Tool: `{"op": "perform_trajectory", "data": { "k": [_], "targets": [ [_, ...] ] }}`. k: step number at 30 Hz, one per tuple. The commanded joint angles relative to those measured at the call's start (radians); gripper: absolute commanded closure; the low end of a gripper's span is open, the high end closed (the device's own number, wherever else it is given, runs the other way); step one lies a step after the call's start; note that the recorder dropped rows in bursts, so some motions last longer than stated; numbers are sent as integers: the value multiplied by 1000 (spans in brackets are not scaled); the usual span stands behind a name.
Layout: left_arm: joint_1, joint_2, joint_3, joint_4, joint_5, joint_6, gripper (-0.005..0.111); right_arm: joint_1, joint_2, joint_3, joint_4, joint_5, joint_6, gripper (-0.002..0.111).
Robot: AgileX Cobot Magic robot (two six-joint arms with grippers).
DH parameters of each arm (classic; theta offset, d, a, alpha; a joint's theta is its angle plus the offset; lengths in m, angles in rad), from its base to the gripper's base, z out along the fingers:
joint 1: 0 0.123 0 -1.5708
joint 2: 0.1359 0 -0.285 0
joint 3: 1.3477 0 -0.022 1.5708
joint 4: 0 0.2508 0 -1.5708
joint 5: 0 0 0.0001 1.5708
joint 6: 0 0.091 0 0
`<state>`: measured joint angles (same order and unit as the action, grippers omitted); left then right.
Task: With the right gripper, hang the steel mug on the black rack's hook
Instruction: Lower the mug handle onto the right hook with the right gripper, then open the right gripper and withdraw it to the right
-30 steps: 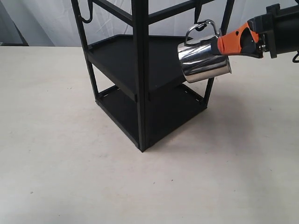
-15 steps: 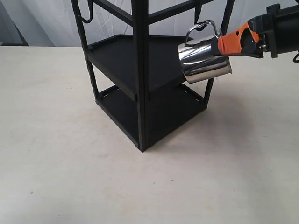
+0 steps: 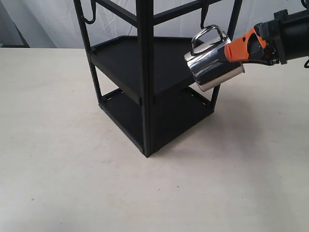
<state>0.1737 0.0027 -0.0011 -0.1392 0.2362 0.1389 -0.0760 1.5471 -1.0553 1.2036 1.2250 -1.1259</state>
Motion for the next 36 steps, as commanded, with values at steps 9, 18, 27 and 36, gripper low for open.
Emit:
{"op": "perform_trajectory", "data": {
  "k": [9,18,27,36],
  "targets": [
    [3,-3,1,25,-3,-1,105,-5,-41,-6,-10,-4,0,71],
    [3,-3,1,28,-3,-1,105,-5,-41,-56,-5,-4,3,71],
    [3,-3,1,28,-3,-1,105,-5,-105,-87,-28,-4,46,71],
    [3,-3,1,51,-3,-1,105,-4,-422,-84,-342,-93,208,109]
  ]
}}
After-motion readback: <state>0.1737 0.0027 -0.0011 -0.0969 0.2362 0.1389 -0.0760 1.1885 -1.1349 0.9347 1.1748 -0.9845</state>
